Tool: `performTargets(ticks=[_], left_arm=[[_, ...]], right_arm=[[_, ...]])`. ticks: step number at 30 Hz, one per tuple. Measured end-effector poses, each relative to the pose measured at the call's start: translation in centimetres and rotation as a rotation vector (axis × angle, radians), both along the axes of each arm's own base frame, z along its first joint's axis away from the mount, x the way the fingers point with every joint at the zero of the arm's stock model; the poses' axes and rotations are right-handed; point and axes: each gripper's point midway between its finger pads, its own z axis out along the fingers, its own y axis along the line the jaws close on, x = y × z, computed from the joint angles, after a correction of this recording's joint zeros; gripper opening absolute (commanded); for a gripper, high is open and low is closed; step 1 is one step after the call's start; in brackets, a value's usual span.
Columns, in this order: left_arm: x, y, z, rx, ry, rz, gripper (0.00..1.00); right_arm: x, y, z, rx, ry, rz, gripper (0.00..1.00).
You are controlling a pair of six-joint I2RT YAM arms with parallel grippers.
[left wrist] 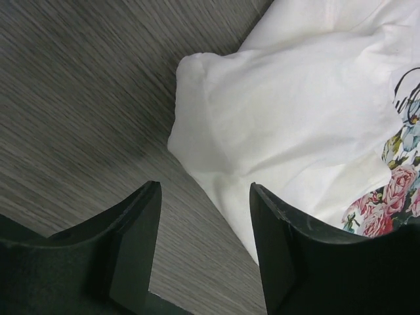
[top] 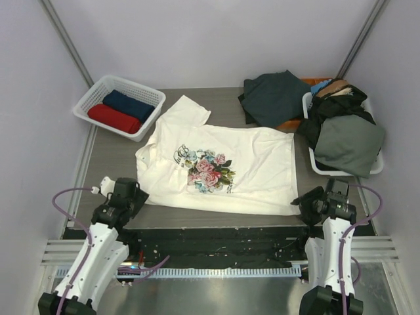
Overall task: Roll the t-shirts
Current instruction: Fold the T-shirt at the center of the board.
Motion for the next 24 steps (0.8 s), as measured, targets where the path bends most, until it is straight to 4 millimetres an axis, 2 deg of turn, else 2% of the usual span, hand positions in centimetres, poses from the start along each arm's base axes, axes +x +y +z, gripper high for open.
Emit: performTargets(ticks=[3, 7, 12, 15, 20, 24], left_arm=[[-0.3, 0.2, 0.5, 0.002, -0.019, 0.003, 0.62], [0.3, 0.1, 3.0, 0.005, -0.080, -0.015, 0.62], [2.5, -0.6, 7.2, 0.038, -0.167, -0.110, 0.59], [4.2, -1.7, 8.2, 0.043, -0.189, -0.194, 0.59], [6.8, -3.3, 7.2, 0.060, -0.141, -0.309, 0.59], [9.0, -3.7, 5.8, 0.098, -0.072, -0.356, 0.57]], right_arm=[[-0.1, 0.1, 0.8, -0.003, -0.003, 0.002, 0.60], [0.7, 0.1, 2.7, -0.017, -0.055, 0.019, 0.53], [4.4, 0.9, 6.4, -0.023, -0.245, 0.112, 0.50], [6.5, 1.8, 7.6, -0.024, -0.314, 0.205, 0.43], [8.8, 4.5, 6.5, -0.031, -0.270, 0.407, 0.27], [9.9, 7.9, 4.7, -0.029, -0.217, 0.581, 0.31]])
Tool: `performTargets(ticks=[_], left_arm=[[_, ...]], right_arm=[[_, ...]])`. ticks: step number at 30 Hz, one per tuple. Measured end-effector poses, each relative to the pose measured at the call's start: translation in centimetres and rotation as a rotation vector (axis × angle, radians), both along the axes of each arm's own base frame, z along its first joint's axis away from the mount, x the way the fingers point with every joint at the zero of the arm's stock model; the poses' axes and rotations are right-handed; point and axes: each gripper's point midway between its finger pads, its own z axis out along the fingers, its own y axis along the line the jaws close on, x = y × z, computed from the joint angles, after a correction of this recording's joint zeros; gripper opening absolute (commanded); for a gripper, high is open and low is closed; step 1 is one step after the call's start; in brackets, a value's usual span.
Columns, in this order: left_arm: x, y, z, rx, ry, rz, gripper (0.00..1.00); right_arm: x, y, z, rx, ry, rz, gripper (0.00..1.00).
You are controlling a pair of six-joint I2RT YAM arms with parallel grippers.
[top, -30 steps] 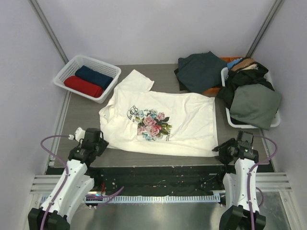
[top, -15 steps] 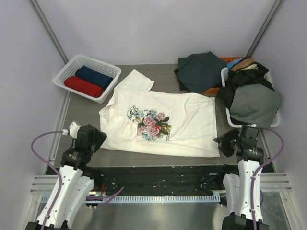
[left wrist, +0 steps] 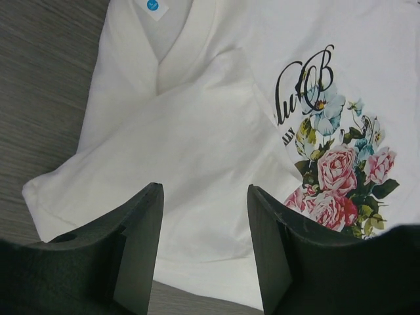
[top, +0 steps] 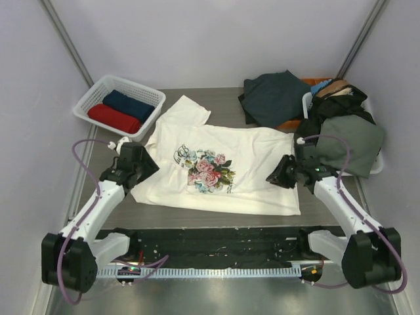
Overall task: Roll the t-shirts
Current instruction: Fold the T-shirt at the center of the board.
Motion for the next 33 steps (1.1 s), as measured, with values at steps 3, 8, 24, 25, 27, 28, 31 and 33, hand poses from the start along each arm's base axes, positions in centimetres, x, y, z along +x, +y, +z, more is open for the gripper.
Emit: performTargets(ticks=[3, 8, 24, 25, 27, 28, 31, 33], left_arm=[[1.8, 0.1, -0.6, 0.043, 0.016, -0.014, 0.57], [4.2, 0.5, -1.2, 0.090, 0.031, -0.016, 0.55], [6.4, 2.8, -4.4, 0.120, 0.111, -0.009, 0.50], [6.5, 2.8, -4.3, 0.115, 0.109, -0.007, 0.50], [6.6, 3.0, -4.3, 0.105, 0.104, -0.005, 0.51], [6.7, 2.9, -4.2, 0.096, 0.100, -0.007, 0.51], [6.9, 2.8, -4.4, 0.071, 0.096, -0.012, 0.50], [6.9, 2.8, -4.7, 0.058, 0.105, -0.014, 0.49]], right_arm=[[0.9, 3.9, -0.6, 0.006, -0.008, 0.132, 0.40], [3.0, 12.2, -0.2, 0.071, -0.085, 0.297, 0.43], [9.3, 29.9, -2.4, 0.159, -0.216, 0.487, 0.50], [9.3, 30.2, -2.6, 0.154, -0.217, 0.498, 0.50], [9.1, 30.8, -3.0, 0.145, -0.216, 0.518, 0.50], [9.0, 30.9, -3.1, 0.141, -0.216, 0.524, 0.50], [8.8, 31.3, -3.5, 0.140, -0.211, 0.547, 0.48], [8.7, 31.9, -3.9, 0.140, -0.206, 0.563, 0.48]])
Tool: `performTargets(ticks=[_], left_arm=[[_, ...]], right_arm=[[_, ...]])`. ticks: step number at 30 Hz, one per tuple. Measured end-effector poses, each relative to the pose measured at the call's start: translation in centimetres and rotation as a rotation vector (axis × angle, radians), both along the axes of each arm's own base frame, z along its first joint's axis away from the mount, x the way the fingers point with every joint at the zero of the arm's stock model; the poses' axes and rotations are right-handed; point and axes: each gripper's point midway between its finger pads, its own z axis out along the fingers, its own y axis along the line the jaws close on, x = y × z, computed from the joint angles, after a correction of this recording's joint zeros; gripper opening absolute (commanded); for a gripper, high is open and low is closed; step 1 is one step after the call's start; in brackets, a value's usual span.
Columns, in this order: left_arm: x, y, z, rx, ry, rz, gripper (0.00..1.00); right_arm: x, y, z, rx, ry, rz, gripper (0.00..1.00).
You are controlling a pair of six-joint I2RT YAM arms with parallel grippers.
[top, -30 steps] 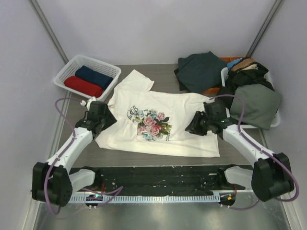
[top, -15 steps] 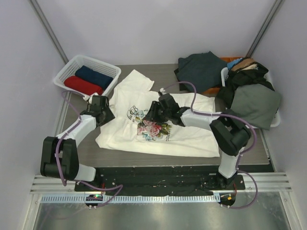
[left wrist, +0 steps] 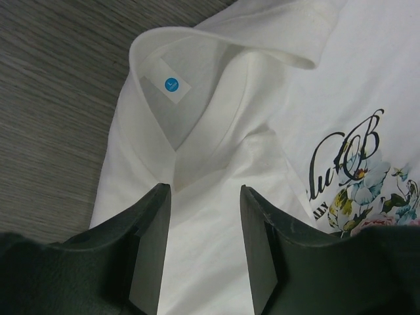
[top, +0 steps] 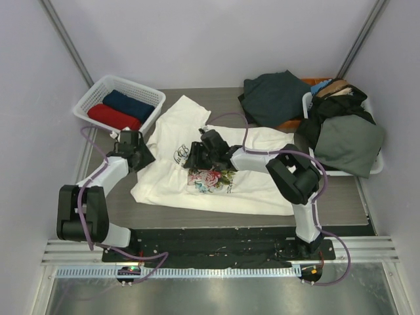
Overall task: Roll the t-shirts
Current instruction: Fold the T-shirt at the center of the board.
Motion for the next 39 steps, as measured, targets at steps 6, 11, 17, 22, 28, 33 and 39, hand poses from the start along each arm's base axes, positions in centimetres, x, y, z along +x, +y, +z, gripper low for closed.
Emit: performTargets(ticks=[6, 11, 17, 22, 28, 33, 39], left_arm=[[-0.5, 0.0, -1.4, -0.028, 0.042, -0.001, 0.45], [-0.7, -0.3, -2.3, -0.051, 0.070, -0.013, 0.15], [-1.0, 0.1, -3.1, -0.070, 0.097, -0.001, 0.00], [-1.3, 0.8, -3.0, -0.062, 0.089, 0.026, 0.00], [-1.9, 2.8, -2.3, -0.050, 0.057, 0.103, 0.00], [-1.9, 3.2, -1.5, -0.040, 0.026, 0.121, 0.00], [-1.6, 3.4, -0.6, -0.038, -0.016, 0.124, 0.00]], right_arm=[[-0.2, 1.1, -2.0, -0.037, 0.030, 0.036, 0.41], [-0.6, 1.6, -1.9, -0.039, 0.035, 0.057, 0.06], [-0.7, 1.8, -2.2, -0.053, 0.052, 0.068, 0.01], [-0.8, 1.7, -2.2, -0.059, 0.055, 0.069, 0.01], [0.0, 1.9, -1.3, -0.049, 0.038, 0.065, 0.01], [0.8, 1.6, -0.9, -0.046, 0.030, 0.054, 0.01], [1.2, 0.9, -0.9, -0.058, 0.040, 0.038, 0.01]])
